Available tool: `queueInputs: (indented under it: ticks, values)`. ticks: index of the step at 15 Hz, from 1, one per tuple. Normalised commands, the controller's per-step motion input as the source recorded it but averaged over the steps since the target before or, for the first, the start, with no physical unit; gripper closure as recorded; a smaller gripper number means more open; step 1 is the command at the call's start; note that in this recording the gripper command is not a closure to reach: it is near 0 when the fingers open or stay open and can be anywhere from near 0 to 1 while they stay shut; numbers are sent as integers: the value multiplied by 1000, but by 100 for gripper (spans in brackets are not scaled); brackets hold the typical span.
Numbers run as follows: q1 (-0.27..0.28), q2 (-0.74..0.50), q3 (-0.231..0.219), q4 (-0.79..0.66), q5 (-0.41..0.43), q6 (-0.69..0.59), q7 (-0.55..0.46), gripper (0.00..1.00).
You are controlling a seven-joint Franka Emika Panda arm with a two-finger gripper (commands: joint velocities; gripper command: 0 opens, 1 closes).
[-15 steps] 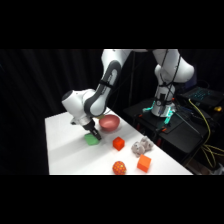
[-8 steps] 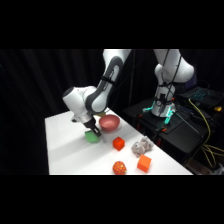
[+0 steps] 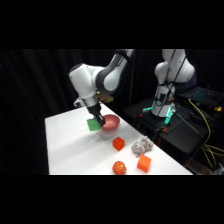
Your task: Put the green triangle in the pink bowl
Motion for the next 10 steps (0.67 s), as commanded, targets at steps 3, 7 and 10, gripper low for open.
queueInputs:
  ticks: [3,7,10]
  values:
    - [7,-619,-111,-661,130,328,19,49]
    - [-31,-459,-121,-535,169,299,13,49]
    - [-44,-354,-108,-444,131,266,32,47]
